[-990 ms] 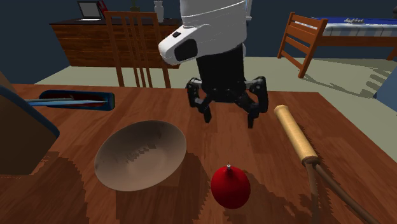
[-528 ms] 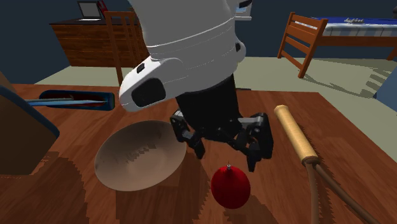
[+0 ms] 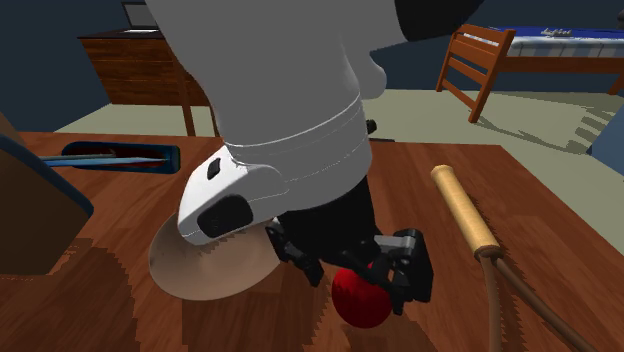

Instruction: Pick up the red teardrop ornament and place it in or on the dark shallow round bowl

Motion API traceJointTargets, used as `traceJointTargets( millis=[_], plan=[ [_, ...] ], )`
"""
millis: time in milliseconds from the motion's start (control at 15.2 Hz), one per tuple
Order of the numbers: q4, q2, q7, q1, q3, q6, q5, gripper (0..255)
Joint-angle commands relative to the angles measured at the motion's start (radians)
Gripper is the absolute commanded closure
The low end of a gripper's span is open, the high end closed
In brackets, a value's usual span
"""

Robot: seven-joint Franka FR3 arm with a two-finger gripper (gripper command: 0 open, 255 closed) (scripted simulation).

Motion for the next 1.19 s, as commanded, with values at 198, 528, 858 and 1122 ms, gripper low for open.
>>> traceJointTargets(
  millis=[198,528,858,1122],
  plan=[
    [-0.041,-0.004,-0.005,0.005,0.001,0.038,0.002,0],
    [-0.040,-0.004,-0.005,0.005,0.001,0.037,0.002,0],
    [-0.039,-0.003,-0.004,0.005,0.001,0.037,0.002,255],
    [-0.038,-0.002,-0.004,0.006,0.001,0.037,0.002,255]
  ],
)
